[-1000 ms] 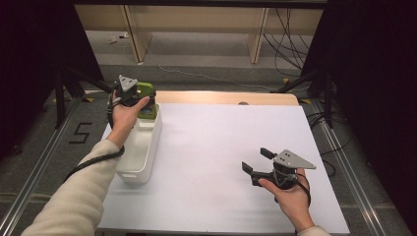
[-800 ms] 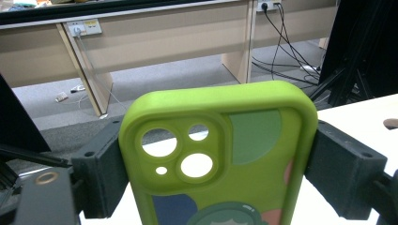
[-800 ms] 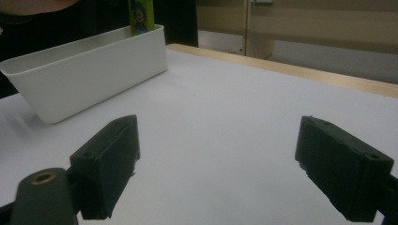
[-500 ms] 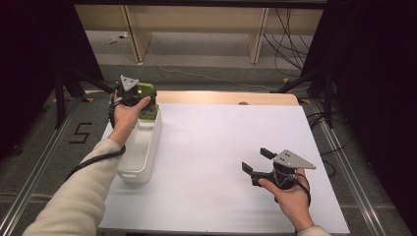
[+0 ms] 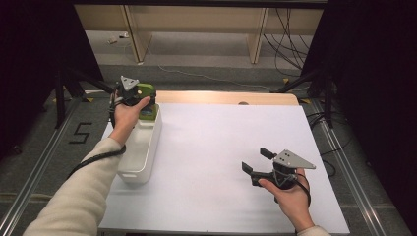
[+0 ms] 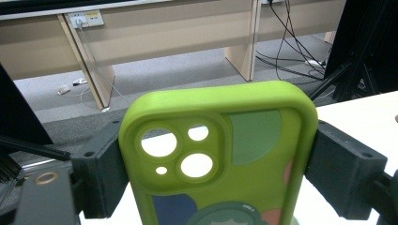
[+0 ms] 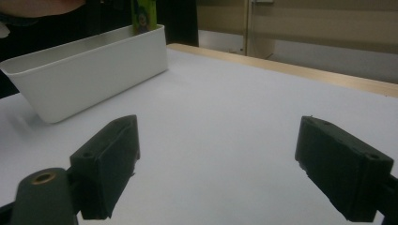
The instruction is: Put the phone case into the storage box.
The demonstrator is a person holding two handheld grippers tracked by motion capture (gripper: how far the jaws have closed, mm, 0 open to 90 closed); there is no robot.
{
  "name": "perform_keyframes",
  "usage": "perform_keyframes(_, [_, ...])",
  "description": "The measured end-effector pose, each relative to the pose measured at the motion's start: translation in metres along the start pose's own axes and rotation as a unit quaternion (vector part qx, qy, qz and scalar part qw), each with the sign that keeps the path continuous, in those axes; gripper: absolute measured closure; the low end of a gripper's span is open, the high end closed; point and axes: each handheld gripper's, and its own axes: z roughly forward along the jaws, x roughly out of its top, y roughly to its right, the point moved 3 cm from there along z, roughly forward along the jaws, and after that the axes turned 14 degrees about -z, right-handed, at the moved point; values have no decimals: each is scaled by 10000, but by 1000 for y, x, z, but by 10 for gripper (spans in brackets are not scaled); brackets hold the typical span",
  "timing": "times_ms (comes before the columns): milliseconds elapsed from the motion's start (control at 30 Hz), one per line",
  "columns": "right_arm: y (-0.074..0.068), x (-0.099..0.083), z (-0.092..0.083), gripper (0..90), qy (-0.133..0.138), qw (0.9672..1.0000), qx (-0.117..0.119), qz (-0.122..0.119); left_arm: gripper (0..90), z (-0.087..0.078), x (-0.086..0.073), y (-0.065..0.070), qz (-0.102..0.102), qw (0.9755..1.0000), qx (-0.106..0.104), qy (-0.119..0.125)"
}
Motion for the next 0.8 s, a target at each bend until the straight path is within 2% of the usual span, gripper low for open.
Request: perform_keyframes(800, [0, -1, 0, 153, -11, 10000, 12, 10, 154, 8, -4, -2, 3, 9999, 41, -122])
